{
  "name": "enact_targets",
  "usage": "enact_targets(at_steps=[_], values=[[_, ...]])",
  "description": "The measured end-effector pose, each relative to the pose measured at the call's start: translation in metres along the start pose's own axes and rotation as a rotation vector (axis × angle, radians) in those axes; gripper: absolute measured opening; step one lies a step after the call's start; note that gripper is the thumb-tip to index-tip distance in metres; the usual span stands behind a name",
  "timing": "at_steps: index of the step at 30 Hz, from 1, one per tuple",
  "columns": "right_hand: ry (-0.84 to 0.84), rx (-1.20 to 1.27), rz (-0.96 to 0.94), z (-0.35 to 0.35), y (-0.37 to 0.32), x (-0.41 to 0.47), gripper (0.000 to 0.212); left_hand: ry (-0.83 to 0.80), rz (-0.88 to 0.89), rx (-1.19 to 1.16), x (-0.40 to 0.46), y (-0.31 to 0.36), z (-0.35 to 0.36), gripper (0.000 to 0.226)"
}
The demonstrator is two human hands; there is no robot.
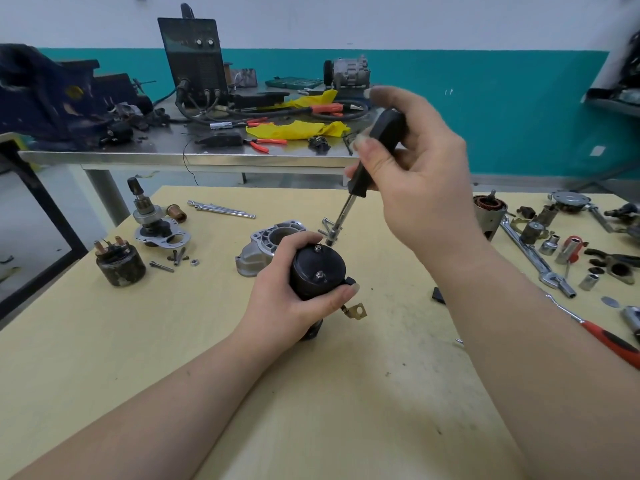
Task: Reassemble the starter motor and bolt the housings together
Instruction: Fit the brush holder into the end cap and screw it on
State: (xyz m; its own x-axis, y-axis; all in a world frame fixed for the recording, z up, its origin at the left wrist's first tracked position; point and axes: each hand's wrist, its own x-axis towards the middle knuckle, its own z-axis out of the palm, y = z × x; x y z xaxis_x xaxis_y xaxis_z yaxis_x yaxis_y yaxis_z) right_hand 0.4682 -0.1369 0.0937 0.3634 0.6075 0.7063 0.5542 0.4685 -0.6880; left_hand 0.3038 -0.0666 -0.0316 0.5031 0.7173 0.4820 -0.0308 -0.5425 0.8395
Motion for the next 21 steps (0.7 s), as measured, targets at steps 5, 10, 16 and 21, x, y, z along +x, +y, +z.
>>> enact_targets(at_steps=[5,10,16,21], values=[[0.086,0.097,0.031,-0.008,-0.006,0.004,0.032,0.001,-0.01,-0.012,0.0,0.001,0.001,0.067],[0.022,0.075,0.056,0.0,-0.006,-0.001,0.032,-0.005,-0.005,0.004,0.001,-0.001,0.001,0.067],[-0.036,0.121,0.042,0.007,-0.004,-0.004,0.038,0.0,0.007,0.012,0.002,-0.001,0.001,0.063],[-0.015,0.143,-0.04,0.011,-0.001,-0.007,0.068,0.002,0.013,0.004,0.002,-0.001,0.002,0.062]])
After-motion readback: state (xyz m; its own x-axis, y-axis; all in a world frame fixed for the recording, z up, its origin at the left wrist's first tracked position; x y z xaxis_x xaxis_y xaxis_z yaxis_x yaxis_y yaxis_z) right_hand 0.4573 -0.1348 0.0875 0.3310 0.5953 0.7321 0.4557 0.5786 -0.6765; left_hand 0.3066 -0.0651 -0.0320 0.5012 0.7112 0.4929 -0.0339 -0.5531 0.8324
